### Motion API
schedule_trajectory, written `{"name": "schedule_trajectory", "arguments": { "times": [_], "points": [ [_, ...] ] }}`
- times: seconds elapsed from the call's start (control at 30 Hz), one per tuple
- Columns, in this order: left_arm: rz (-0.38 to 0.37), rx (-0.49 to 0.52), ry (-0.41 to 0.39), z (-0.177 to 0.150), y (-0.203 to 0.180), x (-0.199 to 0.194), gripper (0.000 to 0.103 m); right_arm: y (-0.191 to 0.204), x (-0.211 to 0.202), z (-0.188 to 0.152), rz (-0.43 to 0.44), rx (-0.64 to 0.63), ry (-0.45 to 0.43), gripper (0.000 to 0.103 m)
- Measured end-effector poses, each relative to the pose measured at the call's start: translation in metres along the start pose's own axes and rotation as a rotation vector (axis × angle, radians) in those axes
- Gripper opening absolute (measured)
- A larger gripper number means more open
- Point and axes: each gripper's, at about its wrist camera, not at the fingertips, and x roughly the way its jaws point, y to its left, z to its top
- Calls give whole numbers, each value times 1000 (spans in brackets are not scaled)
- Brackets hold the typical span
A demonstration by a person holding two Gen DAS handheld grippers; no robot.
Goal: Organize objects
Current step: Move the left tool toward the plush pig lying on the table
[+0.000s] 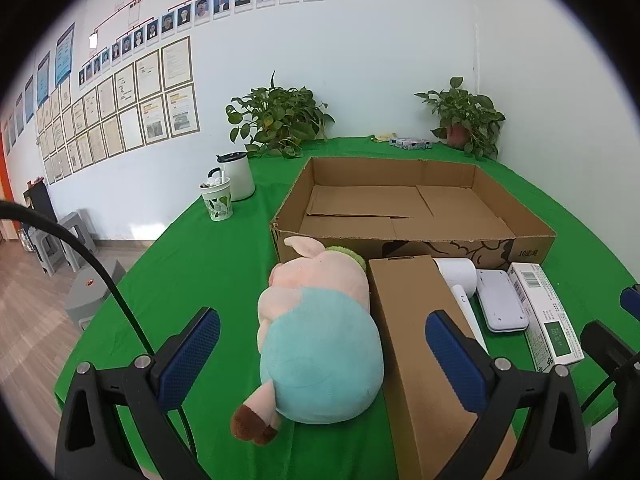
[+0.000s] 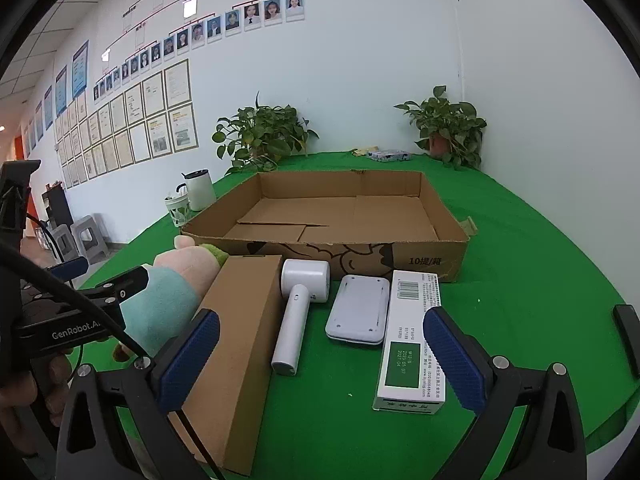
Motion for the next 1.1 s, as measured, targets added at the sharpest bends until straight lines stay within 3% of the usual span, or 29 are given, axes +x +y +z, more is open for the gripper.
{"name": "schedule_trajectory", "arguments": {
  "times": [0.57,1.1],
  "points": [
    [-4,16,19,-4,-7,2,102,-4,15,-1,17,50,61,102],
    [-8,20,26,-6,1,-3,102,-5,9,-2,15,58,51,102]
  ]
}}
